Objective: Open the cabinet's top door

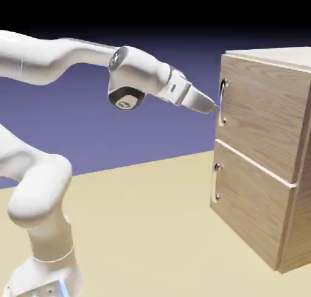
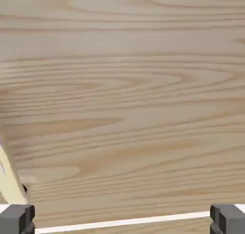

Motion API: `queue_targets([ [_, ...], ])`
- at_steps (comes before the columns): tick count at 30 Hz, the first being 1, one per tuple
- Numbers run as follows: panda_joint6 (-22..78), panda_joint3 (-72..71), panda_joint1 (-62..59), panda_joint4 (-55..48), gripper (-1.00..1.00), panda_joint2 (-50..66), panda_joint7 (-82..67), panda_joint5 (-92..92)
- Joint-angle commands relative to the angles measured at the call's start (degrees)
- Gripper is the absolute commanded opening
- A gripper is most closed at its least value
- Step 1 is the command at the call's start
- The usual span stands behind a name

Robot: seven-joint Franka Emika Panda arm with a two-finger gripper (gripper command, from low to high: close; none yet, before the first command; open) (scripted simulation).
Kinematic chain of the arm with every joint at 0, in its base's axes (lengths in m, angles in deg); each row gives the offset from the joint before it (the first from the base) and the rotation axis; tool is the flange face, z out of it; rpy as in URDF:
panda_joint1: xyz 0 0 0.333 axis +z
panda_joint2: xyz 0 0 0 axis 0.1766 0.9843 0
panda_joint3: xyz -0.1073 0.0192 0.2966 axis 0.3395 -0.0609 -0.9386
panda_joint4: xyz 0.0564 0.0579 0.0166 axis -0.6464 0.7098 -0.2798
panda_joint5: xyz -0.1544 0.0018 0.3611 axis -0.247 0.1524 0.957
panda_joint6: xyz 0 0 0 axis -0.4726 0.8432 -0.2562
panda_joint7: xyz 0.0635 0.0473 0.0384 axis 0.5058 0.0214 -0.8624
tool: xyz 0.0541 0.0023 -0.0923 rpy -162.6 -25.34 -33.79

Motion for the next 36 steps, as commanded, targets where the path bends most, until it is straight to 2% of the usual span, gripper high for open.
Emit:
queue_targets([
  [1,0.22,-1.08,-0.99,-0.39,0.0,-0.49,-1.57,2.5],
  [36,7.77,-38.88,-35.64,-14.14,0.0,-17.44,-56.5,89.72],
])
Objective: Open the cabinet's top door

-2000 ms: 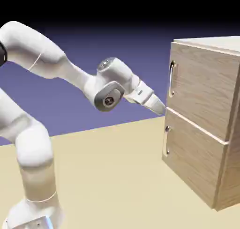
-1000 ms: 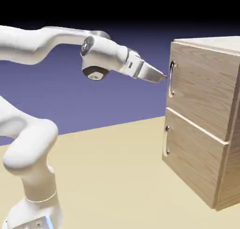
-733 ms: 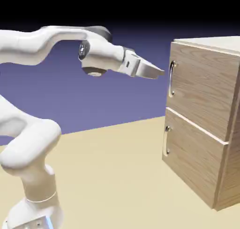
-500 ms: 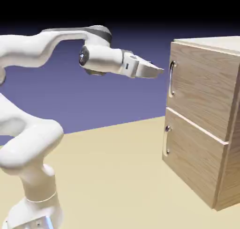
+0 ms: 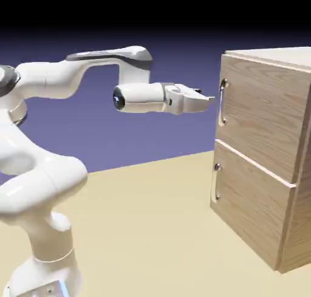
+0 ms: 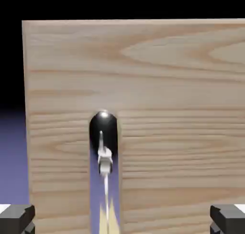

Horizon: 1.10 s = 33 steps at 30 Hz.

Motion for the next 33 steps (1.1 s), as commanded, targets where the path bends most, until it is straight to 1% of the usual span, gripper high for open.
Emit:
queue_targets([
  [1,0.22,-1.08,-0.99,-0.39,0.0,-0.49,-1.57,2.5],
  [5,0.78,-3.9,-3.57,-1.42,0.0,-1.75,-5.67,9.0],
  [10,1.62,-8.59,-13.37,-9.54,0.0,-0.04,-5.58,9.75],
  [11,1.62,-8.59,-13.38,-9.54,-1.0,-0.04,-5.58,9.75],
  [12,1.62,-8.59,-13.38,-9.54,-1.0,-0.04,-5.58,9.75],
  [15,6.33,-4.68,-7.15,-3.71,-1.0,4.35,-10.91,9.2],
  [25,27.71,12.8,9.85,16.92,-1.0,4.63,-8.81,-6.54],
  [29,37.64,21.08,13.28,23.56,-1.0,3.29,-7.8,-15.13],
  [33,47.61,29.15,13.78,28.09,-1.0,2.56,-7.59,-24.27],
])
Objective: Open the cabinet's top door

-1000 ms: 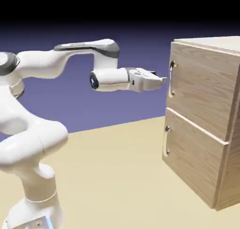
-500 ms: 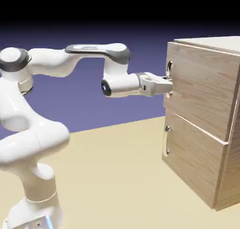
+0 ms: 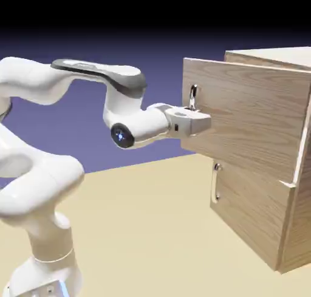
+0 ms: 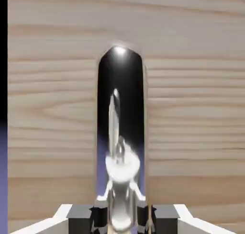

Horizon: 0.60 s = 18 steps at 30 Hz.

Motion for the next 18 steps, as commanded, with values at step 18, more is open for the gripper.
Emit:
queue_targets([
  [18,39.66,28.88,-12.95,-5.74,-1.0,20.33,-11.72,-44.41],
])
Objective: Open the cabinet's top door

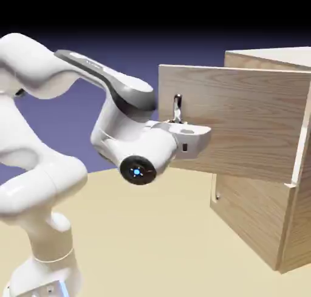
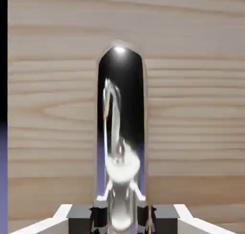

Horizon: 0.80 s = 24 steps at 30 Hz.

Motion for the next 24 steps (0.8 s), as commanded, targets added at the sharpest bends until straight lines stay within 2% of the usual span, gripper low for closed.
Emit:
queue_targets([
  [1,1.63,0.97,-0.5,-1.42,-1.0,2.08,-0.95,-2.22],
  [12,17.46,7.58,-2.79,-21.41,-1.0,24.86,-9.72,-22.13],
  [24,31.49,8.48,-2.97,-46.32,-1.0,45.79,-14.81,-34.42],
])
